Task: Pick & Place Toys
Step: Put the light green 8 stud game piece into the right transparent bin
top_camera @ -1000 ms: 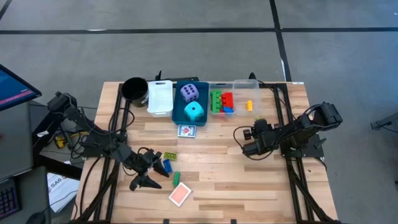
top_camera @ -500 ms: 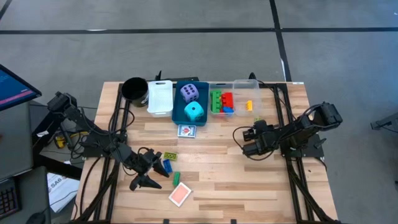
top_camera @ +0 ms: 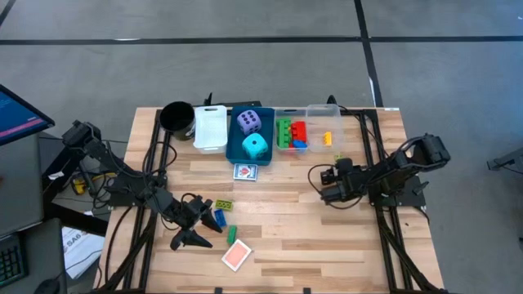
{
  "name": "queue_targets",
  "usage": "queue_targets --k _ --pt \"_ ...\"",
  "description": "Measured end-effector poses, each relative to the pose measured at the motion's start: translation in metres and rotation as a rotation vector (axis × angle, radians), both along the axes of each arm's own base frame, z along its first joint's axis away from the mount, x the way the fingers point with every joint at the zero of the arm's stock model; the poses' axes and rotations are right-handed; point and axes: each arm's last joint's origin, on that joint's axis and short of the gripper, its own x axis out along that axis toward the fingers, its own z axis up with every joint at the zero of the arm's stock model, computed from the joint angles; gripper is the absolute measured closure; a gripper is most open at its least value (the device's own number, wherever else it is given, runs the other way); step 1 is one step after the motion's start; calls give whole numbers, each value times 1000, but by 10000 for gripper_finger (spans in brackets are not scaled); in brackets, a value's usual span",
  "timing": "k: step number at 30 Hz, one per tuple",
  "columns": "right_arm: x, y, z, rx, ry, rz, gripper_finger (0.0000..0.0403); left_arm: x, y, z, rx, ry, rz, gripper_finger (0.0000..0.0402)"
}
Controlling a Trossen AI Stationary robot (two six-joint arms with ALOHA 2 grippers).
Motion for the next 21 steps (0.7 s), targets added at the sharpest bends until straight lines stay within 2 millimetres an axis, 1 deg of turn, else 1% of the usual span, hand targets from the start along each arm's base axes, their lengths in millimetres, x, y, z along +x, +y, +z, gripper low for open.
queue_targets --k 5,21 --pt "-4 -2 -7 -13 -93 -30 97 0 0 0 -15 9 2 120" --pt "-1 -1 -9 -3 -124 -21 99 0 0 0 -19 11 3 120"
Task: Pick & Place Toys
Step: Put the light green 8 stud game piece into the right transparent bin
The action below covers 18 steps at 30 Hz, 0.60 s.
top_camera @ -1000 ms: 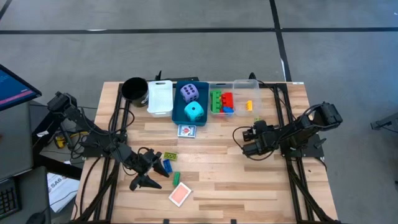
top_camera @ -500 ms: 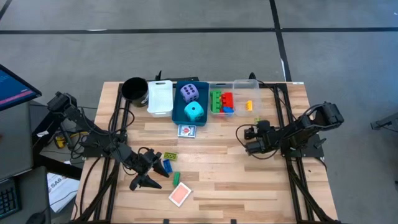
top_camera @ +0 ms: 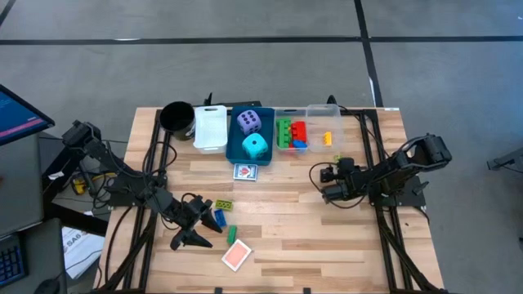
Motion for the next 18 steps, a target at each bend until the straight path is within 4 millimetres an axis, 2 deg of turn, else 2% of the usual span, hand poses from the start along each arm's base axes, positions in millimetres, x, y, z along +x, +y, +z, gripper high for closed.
queue_targets --k 9,18 --pt "1 3 0 0 -13 19 147 0 0 0 0 0 0 120" --pt "2 4 0 2 -27 20 261 0 0 0 0 0 0 120"
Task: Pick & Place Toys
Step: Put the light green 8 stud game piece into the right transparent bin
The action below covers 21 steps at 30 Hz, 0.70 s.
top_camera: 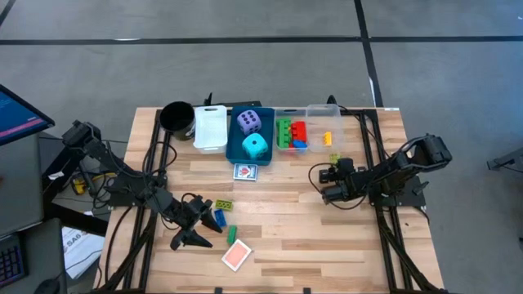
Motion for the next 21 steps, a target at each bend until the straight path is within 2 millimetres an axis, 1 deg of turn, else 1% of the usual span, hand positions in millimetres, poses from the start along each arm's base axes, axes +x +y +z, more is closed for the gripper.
queue_targets --k 1,8,14,17,21 --pt "0 0 0 -1 -1 0 271 0 0 0 0 0 0 120" --pt "0 2 0 -19 -19 5 271 0 0 0 0 0 0 120" --pt "-1 8 1 -31 -83 -12 257 0 0 0 0 1 0 120" --pt "4 14 4 -41 -108 20 271 0 0 0 0 1 0 120" --pt "7 21 11 -133 -112 73 271 0 0 0 0 1 0 120"
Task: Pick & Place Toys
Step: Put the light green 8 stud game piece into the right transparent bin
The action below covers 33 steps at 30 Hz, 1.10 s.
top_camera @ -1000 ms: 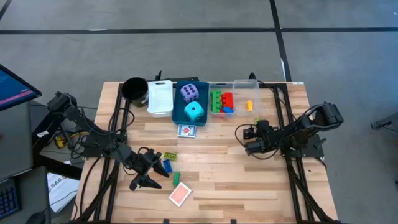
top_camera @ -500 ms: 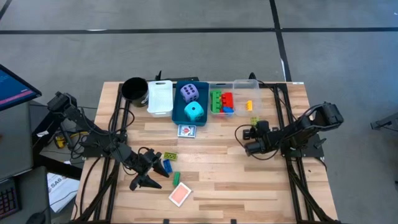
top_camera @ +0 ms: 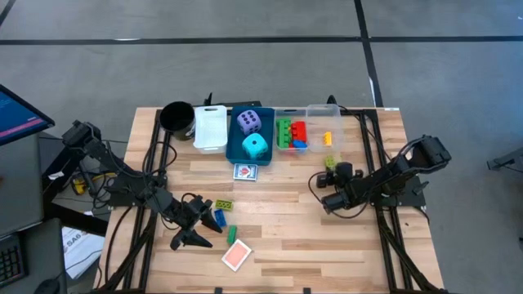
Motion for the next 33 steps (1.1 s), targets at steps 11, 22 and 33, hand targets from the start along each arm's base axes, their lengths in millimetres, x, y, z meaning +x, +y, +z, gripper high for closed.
queue_targets --k 11,22,33 --pt "14 10 24 -194 4 60 270 0 0 0 0 0 0 120" --pt "37 -15 42 -244 158 -2 270 0 0 0 1 0 1 120" --pt "59 -55 62 -280 294 -98 269 0 0 0 2 1 1 120"
